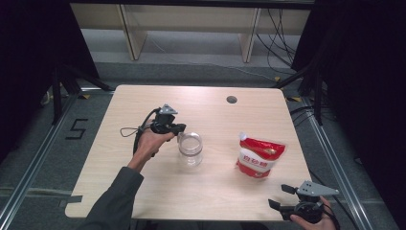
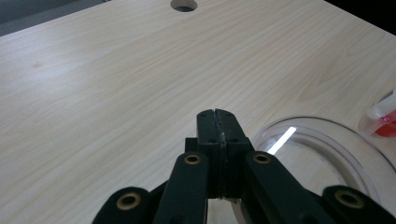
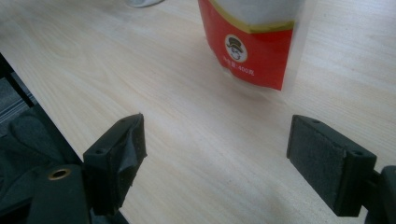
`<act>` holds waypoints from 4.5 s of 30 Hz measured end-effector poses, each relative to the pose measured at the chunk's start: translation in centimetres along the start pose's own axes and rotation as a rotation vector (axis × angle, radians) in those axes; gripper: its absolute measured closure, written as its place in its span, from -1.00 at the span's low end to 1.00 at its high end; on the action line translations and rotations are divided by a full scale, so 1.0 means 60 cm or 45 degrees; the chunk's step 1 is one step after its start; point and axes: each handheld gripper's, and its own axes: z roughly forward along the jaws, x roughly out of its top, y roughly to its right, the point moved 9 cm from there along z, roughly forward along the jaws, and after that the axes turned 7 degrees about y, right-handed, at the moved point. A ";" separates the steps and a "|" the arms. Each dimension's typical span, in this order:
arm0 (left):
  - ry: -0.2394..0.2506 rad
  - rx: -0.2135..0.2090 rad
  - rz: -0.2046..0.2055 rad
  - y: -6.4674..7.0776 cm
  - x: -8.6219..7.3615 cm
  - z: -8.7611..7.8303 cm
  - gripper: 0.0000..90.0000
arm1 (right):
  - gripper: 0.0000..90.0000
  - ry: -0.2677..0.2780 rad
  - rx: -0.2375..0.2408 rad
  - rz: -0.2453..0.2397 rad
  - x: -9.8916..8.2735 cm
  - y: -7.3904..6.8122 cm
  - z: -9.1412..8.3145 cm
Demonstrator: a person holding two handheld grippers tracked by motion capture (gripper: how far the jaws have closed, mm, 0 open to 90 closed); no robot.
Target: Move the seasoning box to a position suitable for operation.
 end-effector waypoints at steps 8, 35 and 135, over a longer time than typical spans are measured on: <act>0.003 0.002 -0.088 -0.002 -0.022 -0.034 0.98 | -0.54 0.011 -0.029 -0.038 0.001 0.009 0.001; 0.235 -0.043 -0.106 0.003 -0.070 -0.128 0.48 | -0.53 -0.009 -0.006 0.005 0.000 -0.003 0.004; 0.070 -0.062 0.154 0.157 -0.173 -0.078 0.63 | -0.52 -0.013 0.020 0.006 0.002 -0.009 0.009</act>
